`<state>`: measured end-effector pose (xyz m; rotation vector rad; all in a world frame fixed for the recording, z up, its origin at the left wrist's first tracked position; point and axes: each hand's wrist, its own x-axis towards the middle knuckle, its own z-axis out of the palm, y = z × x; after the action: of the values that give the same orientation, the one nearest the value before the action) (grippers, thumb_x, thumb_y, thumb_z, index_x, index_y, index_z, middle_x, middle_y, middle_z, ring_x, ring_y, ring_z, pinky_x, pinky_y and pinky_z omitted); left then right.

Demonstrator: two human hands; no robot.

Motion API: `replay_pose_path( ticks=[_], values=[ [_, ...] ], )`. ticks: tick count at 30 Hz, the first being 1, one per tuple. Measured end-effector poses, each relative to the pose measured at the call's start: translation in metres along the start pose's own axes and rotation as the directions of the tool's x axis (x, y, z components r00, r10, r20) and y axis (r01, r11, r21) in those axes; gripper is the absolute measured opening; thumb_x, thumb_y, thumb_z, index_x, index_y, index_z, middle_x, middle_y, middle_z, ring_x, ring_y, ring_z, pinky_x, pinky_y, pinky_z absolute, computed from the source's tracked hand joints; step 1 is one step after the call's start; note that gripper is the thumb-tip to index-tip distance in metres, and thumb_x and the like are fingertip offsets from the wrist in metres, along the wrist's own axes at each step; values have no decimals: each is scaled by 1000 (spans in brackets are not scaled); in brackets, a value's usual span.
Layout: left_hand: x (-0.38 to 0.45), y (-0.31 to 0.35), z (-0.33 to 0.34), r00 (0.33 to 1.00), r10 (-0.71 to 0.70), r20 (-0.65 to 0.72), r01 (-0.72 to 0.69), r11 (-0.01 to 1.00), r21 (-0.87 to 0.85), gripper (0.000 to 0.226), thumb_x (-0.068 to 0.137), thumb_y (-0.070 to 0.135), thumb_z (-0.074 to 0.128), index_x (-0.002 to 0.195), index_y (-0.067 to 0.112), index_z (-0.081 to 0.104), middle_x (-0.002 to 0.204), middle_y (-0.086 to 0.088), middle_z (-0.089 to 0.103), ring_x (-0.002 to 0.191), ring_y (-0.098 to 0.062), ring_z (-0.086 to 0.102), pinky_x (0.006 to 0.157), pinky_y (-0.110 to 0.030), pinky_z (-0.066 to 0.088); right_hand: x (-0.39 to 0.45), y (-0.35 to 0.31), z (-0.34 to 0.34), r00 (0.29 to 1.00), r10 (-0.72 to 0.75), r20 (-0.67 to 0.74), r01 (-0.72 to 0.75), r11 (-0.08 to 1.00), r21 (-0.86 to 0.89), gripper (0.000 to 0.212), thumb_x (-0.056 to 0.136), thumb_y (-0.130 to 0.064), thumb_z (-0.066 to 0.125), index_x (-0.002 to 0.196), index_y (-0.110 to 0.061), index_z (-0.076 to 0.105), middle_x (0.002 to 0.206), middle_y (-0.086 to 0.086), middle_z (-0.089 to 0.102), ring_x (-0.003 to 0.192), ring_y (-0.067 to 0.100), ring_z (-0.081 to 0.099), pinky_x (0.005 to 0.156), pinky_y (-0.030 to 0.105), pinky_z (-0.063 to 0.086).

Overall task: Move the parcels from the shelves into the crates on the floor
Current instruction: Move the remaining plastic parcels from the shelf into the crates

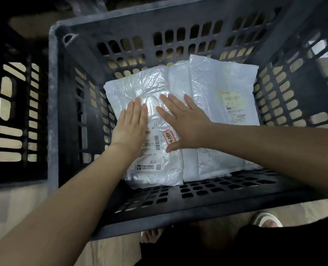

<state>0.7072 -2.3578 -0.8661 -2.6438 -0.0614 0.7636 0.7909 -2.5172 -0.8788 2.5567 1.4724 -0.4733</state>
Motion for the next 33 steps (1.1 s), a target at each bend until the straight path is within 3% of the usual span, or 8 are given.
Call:
replay_pose_path(
  ticks=[3, 6, 10, 15, 25, 28, 33],
  values=[
    [-20, -4, -17, 996, -60, 72, 67, 994, -92, 109, 89, 43, 56, 138, -8, -27, 150, -28, -23, 142, -39, -16, 117, -44, -3, -7, 1, -27, 999, -17, 43, 19, 999, -49, 105, 78, -73, 49, 151, -13, 3, 158, 12, -14, 145, 26, -13, 114, 51, -7],
    [-51, -12, -49, 992, -86, 92, 101, 979, -178, 100, 93, 43, 51, 141, -1, -26, 149, -26, -27, 142, -37, -17, 116, -44, -2, -30, 2, -66, 993, 9, 115, -5, 999, -34, 98, 82, -69, 48, 151, -13, 5, 159, 8, -11, 146, 23, -12, 115, 50, -5],
    [-111, -38, -115, 995, -76, 69, 92, 957, -276, 88, 94, 38, 48, 147, 9, -16, 150, -20, -29, 143, -34, -14, 116, -47, 1, -82, 4, -131, 957, 68, 281, -25, 988, -154, 95, 87, -67, 39, 151, -11, -5, 158, 8, -16, 145, 24, -15, 116, 48, -3],
    [-192, -93, -212, 994, -87, 67, 105, 923, -371, 80, 92, 33, 50, 149, 11, -2, 153, -18, -20, 143, -32, -9, 117, -43, 3, -153, 10, -248, 901, 177, 397, -169, 984, -56, 89, 93, -55, 44, 150, -12, -8, 159, 6, -13, 146, 23, -13, 118, 44, 0],
    [-290, -200, -405, 992, -118, 53, 129, 899, -418, 66, 93, 37, 48, 145, 13, 15, 155, -16, 0, 141, -32, 9, 116, -41, 14, -229, 32, -492, 922, 352, 163, -375, 916, 141, 77, 92, -46, 52, 150, -13, 13, 155, 3, 18, 145, 21, 11, 118, 40, 8],
    [-310, -224, -456, 988, -154, -11, 130, 869, -478, 54, 95, 40, 45, 140, 16, 28, 155, -16, 3, 138, -34, 18, 111, -44, 19, -245, 26, -550, 914, 394, 91, -404, 899, 170, 74, 94, -43, 49, 151, -12, 13, 157, 4, 17, 145, 20, 11, 118, 37, 8],
    [-350, -257, -510, 952, -277, -126, 137, 759, -636, 50, 96, 41, 44, 139, 19, 32, 156, -14, 7, 136, -31, 24, 108, -42, 24, -271, 2, -620, 882, 468, -58, -434, 854, 288, 70, 92, -36, 55, 148, -8, 24, 154, 9, 27, 143, 24, 20, 118, 38, 16]
  ],
)
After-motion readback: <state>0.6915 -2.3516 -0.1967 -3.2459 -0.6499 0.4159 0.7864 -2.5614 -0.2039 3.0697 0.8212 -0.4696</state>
